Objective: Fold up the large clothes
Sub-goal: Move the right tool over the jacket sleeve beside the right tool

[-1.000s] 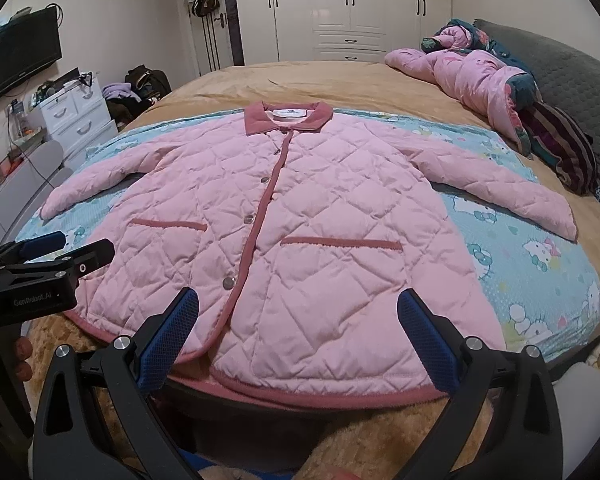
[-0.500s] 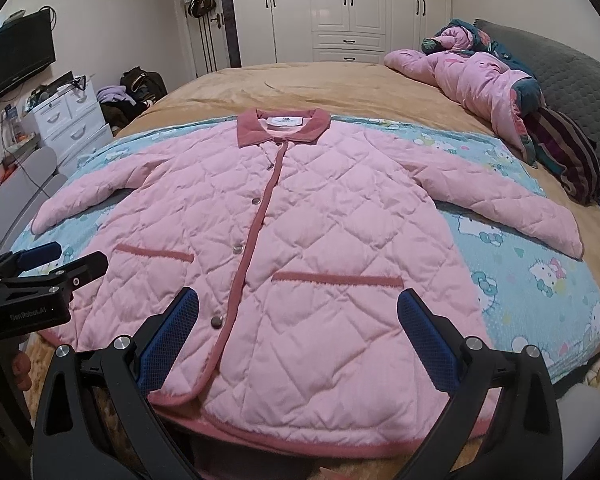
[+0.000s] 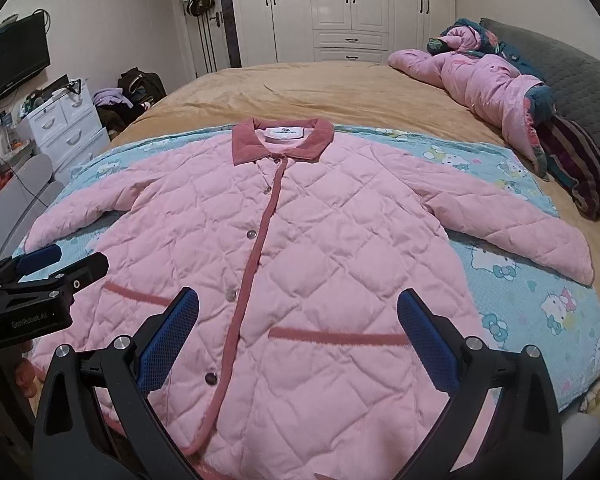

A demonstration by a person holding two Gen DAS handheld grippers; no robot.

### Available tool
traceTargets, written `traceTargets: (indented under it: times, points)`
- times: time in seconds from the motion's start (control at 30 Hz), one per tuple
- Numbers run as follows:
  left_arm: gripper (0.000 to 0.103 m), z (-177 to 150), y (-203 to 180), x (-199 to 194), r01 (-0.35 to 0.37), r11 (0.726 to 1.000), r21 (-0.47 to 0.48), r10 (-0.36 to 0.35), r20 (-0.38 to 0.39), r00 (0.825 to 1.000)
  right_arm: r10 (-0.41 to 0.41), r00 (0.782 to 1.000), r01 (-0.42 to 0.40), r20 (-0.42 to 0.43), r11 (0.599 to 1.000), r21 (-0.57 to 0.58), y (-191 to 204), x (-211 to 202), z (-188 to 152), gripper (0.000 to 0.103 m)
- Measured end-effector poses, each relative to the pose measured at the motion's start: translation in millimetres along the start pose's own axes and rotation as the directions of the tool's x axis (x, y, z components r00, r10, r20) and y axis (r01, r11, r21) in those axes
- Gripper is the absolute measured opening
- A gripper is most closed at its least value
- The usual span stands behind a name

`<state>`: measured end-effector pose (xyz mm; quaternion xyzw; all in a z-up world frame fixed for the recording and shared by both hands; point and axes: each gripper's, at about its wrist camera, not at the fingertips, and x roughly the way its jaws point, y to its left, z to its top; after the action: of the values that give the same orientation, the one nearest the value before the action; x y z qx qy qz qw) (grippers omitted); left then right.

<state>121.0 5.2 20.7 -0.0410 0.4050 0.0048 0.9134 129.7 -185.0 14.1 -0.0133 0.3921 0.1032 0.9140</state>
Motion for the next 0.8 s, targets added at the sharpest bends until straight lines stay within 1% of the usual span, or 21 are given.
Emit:
traceTargets:
  times: [0.23,0.43,0.6,0.8]
  points:
    - [0.094,19.3,-3.4,12.4,0.003,1.0,-0.01,-0.003,0.008,1.0,-0.002,1.0,0.002,0.009,1.0,0.003,-2.9,10.5,17.1,0.099]
    - [0.094,34.5,-6.7,24.3,-0.006,1.0,-0.006,0.006,0.008,1.0,-0.014,1.0,0.013,0.023,0.999,0.033,-16.0,19.9,35.2,0.099]
    - [0.094,49.1,-10.5,40.2,0.0,1.0,-0.013,0.0,-0.007,1.0,-0.042,0.999,0.04,0.03,0.997,0.06,-32.4,28.5,49.2,0.099]
    - [0.094,68.7,-22.8,59.3,-0.005,1.0,0.007,0.005,-0.008,1.0,-0.097,0.994,0.088,0.056,0.987,0.136,-58.8,42.4,76.7,0.099]
